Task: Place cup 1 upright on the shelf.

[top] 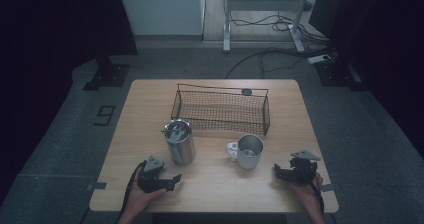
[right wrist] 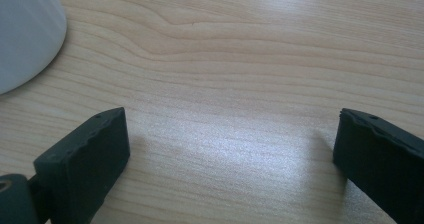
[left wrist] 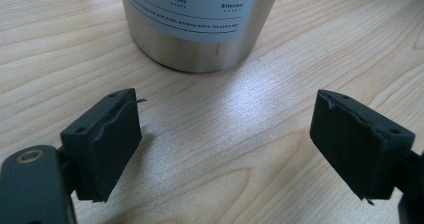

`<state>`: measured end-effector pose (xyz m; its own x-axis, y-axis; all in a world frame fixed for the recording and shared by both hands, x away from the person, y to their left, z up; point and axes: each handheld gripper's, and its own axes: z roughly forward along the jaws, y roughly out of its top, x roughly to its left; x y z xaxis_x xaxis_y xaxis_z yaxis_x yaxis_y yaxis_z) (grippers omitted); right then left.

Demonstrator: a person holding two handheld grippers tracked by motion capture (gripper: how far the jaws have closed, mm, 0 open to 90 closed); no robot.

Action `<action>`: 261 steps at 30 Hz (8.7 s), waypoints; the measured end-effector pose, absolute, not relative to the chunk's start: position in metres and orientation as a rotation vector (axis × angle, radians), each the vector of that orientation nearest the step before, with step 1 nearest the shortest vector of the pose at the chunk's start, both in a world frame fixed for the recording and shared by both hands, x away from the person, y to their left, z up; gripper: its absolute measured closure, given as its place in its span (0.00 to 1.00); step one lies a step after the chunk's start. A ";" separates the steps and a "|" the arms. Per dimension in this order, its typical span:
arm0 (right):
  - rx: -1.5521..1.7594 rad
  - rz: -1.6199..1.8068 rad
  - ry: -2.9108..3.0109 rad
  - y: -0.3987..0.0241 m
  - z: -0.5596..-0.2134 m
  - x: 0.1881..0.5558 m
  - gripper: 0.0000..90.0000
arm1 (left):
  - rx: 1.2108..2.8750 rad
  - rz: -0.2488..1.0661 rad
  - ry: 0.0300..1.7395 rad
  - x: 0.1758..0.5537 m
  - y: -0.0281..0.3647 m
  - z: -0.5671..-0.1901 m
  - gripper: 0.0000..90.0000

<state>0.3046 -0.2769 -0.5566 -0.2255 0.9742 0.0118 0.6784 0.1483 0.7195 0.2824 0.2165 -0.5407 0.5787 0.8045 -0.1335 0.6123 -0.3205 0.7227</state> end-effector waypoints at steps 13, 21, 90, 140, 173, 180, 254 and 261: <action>1.569 0.850 1.971 -0.277 -0.556 0.304 0.02 | 2.034 0.320 1.126 0.282 0.218 -0.537 0.15; 1.565 0.851 1.972 -0.277 -0.556 0.304 0.03 | 2.023 0.323 1.122 0.281 0.220 -0.535 0.16; 1.575 0.853 1.956 -0.279 -0.556 0.301 0.06 | 1.881 0.392 1.089 0.305 0.210 -0.477 0.03; 1.575 0.852 1.956 -0.279 -0.556 0.301 0.06 | 1.847 0.549 1.058 0.345 0.174 -0.484 0.03; 1.576 0.855 1.953 -0.279 -0.556 0.301 0.06 | 1.834 0.563 1.004 0.337 0.175 -0.468 0.04; 1.575 0.855 1.953 -0.279 -0.556 0.301 0.06 | 1.824 0.570 0.990 0.335 0.177 -0.462 0.04; 1.577 0.855 1.949 -0.279 -0.556 0.301 0.07 | 1.749 0.586 0.942 0.333 0.180 -0.424 0.04; 1.577 0.855 1.950 -0.279 -0.556 0.301 0.07 | 1.744 0.584 0.943 0.333 0.181 -0.424 0.04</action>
